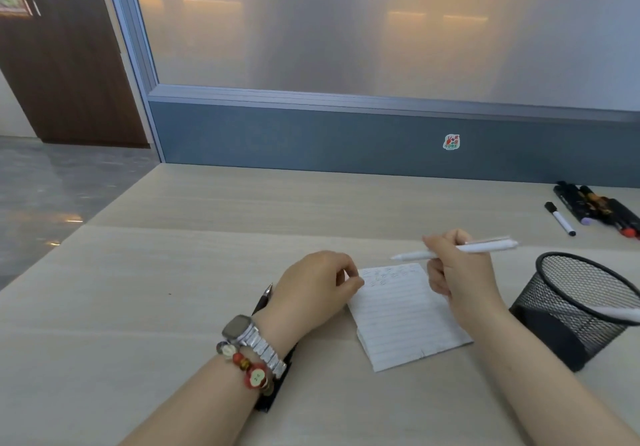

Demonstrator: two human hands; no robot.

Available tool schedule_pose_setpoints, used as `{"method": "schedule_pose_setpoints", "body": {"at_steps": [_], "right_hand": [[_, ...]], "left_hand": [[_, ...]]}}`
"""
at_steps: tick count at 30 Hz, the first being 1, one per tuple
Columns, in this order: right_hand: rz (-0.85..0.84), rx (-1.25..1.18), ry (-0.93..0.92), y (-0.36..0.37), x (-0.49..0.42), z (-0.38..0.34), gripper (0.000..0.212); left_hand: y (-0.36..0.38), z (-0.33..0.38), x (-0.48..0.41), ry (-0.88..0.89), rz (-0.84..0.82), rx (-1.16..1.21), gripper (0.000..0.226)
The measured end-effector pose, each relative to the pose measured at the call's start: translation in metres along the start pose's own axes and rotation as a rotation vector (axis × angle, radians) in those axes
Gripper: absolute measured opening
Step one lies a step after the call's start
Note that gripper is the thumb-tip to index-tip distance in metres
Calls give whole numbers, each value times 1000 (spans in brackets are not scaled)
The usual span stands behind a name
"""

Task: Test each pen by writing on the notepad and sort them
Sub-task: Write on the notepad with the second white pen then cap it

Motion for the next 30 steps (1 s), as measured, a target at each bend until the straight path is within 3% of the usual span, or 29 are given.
{"method": "schedule_pose_setpoints", "body": {"at_steps": [5, 9, 15, 22, 30], "right_hand": [[-141, 0, 20, 10, 0, 11, 15], [-137, 321, -50, 11, -4, 15, 22], [-37, 485, -48, 8, -7, 22, 28], [-12, 488, -28, 6, -9, 28, 31], [-19, 488, -25, 6, -9, 29, 27]], "left_hand": [[7, 1, 2, 13, -34, -221, 32], [10, -1, -1, 11, -59, -314, 40], [14, -3, -4, 47, -23, -414, 41], [19, 3, -4, 188, -138, -463, 32], [21, 2, -2, 180, -169, -430, 31]]}}
Point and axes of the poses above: each hand's wrist, its own x-axis away from the middle knuckle, its own y-axis out of the palm, z = x × y, the point moved 2 cm from there along -x, towards the middle knuckle, and after that the axes turned 10 degrees about -z, right-handed, at the moved point
